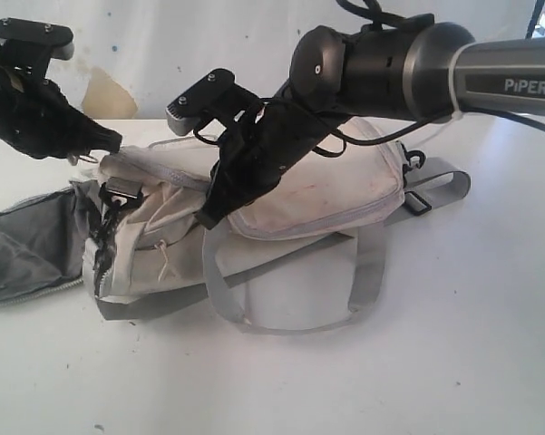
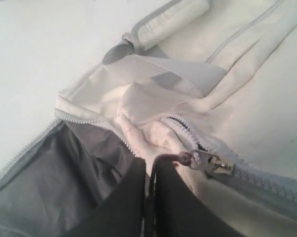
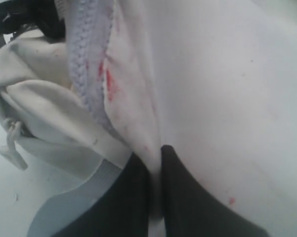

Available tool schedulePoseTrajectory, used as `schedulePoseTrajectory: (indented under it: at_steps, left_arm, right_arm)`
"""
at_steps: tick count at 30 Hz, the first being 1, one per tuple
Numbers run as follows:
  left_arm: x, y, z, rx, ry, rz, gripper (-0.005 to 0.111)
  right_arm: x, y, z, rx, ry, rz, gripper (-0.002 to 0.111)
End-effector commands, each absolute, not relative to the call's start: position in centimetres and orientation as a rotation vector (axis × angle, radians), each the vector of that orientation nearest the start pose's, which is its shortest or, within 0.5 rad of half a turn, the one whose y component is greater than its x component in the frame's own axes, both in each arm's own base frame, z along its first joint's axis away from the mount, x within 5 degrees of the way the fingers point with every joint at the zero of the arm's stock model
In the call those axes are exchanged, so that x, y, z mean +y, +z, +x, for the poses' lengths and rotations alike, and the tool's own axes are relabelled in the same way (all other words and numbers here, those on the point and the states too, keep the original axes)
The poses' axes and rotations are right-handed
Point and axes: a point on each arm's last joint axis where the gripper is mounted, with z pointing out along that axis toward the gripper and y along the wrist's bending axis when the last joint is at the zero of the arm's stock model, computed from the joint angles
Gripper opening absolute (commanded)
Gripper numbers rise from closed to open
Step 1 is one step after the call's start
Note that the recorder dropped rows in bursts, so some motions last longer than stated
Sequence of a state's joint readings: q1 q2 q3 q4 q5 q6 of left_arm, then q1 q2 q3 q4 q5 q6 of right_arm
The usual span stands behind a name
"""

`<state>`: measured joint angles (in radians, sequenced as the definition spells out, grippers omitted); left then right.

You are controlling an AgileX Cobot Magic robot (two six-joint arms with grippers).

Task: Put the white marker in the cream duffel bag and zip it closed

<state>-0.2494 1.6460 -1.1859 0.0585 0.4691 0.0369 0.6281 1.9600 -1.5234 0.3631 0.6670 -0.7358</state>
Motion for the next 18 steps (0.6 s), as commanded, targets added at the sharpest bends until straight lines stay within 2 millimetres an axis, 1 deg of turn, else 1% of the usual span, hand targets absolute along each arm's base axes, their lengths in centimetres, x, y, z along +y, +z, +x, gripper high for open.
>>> schedulePoseTrajectory:
  at_steps: [1, 2, 5, 6, 11, 13, 18]
  left_arm:
    - [-6.5, 26.9, 36.8, 2.262, 0.072, 0.396, 0.000]
    - [-5.5, 26.3, 37.2, 2.276, 0.082, 0.359, 0.000]
    - [-4.4, 26.0, 37.9, 2.258, 0.089, 0.321, 0.000]
    - [-4.2, 26.0, 38.3, 2.223, 0.086, 0.311, 0.000]
    - [-4.6, 25.7, 39.4, 2.119, 0.062, 0.313, 0.000]
    - [-4.6, 25.3, 39.6, 2.115, 0.059, 0.315, 0.000]
    - [-4.7, 24.6, 39.9, 2.132, 0.056, 0.313, 0.000]
  right_arm:
    - [25.6, 22.3, 34.0, 2.207, 0.249, -1.493, 0.000]
    - [25.6, 22.3, 34.0, 2.207, 0.249, -1.493, 0.000]
    - [25.6, 22.3, 34.0, 2.204, 0.249, -1.490, 0.000]
    - [25.6, 22.3, 34.1, 2.200, 0.247, -1.486, 0.000]
    - [25.7, 22.4, 34.2, 2.190, 0.244, -1.477, 0.000]
    - [25.7, 22.4, 34.2, 2.188, 0.243, -1.469, 0.000]
    - [25.8, 22.6, 34.5, 2.199, 0.252, -1.387, 0.000]
